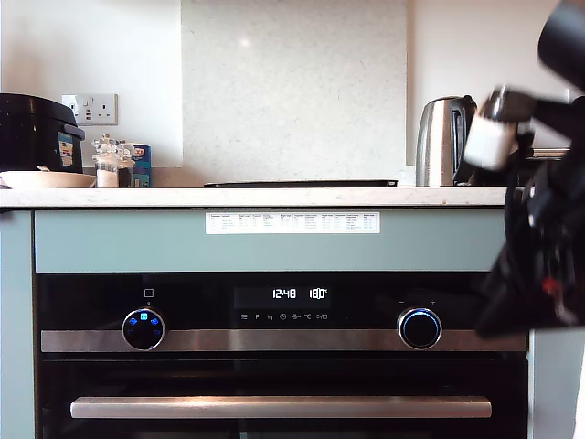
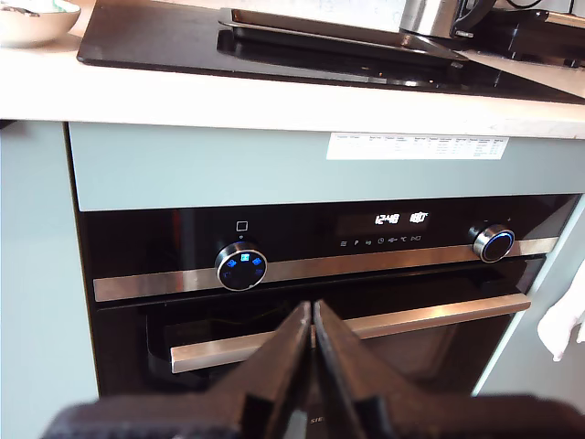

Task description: Switch the oven temperature to 140 degrees by turning the right rotary switch until the correct number is selected

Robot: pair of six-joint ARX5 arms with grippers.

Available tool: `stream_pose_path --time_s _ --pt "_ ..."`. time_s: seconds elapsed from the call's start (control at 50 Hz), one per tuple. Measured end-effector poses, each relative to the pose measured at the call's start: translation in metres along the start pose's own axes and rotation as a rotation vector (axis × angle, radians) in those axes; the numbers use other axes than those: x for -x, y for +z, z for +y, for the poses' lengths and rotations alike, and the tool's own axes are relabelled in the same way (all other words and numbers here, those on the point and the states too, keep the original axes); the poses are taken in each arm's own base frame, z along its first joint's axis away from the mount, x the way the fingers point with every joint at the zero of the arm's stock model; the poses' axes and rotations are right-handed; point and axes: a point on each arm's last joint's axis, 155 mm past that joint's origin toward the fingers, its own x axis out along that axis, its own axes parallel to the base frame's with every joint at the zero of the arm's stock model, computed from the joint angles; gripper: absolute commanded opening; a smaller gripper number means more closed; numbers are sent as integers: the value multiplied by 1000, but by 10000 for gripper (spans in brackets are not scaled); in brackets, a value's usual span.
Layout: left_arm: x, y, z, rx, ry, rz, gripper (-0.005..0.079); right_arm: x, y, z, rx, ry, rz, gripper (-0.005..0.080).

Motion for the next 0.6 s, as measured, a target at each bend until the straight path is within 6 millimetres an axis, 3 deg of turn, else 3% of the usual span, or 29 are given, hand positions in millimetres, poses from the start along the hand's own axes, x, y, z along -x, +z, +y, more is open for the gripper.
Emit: stream_pose_path --time_s 0.24,0.6 --pt "0 -7 6 9 29 25 -22 -6 15 -27 35 -125 -41 501" --pt "0 -7 8 9 41 24 -22 -42 -7 -9 219 -49 47 621"
